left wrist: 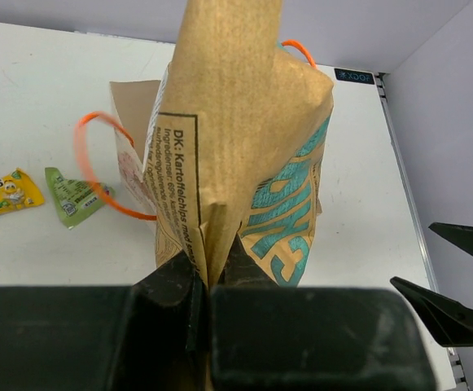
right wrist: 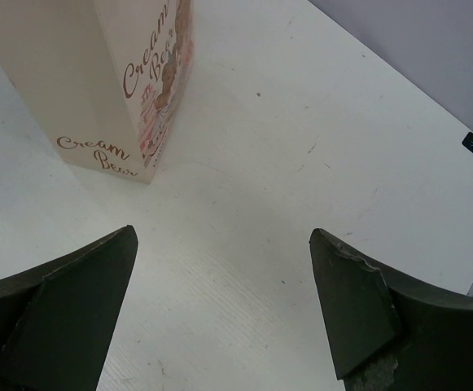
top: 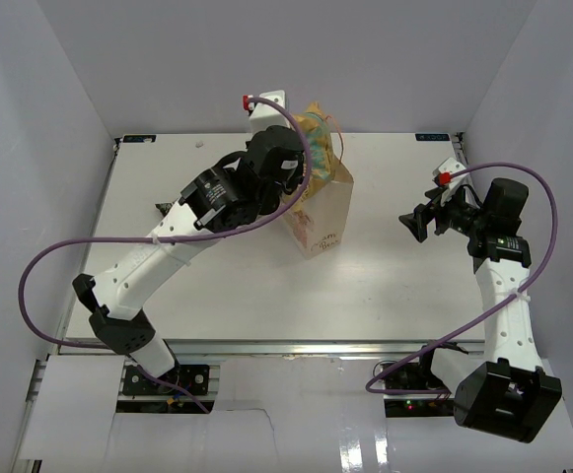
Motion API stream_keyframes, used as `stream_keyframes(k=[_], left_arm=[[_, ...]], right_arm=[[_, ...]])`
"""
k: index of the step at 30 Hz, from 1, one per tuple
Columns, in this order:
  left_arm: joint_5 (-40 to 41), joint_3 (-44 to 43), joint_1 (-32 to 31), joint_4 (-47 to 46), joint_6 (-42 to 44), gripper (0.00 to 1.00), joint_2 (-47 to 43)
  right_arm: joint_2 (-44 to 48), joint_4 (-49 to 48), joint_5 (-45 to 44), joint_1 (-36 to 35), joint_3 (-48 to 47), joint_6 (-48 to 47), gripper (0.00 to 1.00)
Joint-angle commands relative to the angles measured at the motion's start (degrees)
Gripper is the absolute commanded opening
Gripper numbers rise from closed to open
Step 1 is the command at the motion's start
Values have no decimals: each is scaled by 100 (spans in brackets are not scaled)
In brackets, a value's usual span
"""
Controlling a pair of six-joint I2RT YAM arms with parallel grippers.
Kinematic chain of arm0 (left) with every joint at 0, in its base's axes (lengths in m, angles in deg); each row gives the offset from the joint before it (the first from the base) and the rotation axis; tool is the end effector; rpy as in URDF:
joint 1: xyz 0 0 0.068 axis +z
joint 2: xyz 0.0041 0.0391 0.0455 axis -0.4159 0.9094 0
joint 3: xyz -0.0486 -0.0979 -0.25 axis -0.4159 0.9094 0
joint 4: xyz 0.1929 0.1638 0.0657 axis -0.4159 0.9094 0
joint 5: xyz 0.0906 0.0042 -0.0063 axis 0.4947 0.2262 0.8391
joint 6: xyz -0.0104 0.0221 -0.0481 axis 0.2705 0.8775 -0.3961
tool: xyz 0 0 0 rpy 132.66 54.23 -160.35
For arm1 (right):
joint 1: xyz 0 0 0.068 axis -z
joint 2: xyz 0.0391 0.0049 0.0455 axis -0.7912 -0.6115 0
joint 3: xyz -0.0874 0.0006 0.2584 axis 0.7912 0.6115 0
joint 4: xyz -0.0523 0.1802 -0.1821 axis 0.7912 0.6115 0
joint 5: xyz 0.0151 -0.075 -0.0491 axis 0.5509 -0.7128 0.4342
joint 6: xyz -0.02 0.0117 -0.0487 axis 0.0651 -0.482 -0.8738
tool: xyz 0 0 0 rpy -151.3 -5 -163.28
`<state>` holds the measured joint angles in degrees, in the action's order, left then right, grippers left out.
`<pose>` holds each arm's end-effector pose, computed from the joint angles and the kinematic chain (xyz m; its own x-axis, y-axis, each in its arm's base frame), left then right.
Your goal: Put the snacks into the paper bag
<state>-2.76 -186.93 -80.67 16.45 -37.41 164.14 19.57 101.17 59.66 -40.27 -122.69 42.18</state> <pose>0.1992 -0.2551 0.4868 -0.3778 -0.1893 -0.9063 0.1184 0.9610 -0.2501 0.2235 -0.0216 0.3371 -0.0706 -0.3574 -0.9313 -0.6242 0.7441 -0.2382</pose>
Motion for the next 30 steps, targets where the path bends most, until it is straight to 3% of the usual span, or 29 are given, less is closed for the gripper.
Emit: stream_keyframes(k=[1, 18, 26, 30], left_arm=[[-87, -57, 107, 357, -74, 6, -18], [-395, -294, 266, 331, -197, 32, 0], [-474, -373, 292, 261, -249, 36, -27], [-553, -355, 336, 217, -276, 40, -44]], right_arm=[[38, -216, 144, 36, 107, 120, 92], [82, -339, 548, 36, 133, 244, 92], [65, -75, 1268, -157, -51, -107, 92], [21, -14, 1427, -612, -296, -318, 92]])
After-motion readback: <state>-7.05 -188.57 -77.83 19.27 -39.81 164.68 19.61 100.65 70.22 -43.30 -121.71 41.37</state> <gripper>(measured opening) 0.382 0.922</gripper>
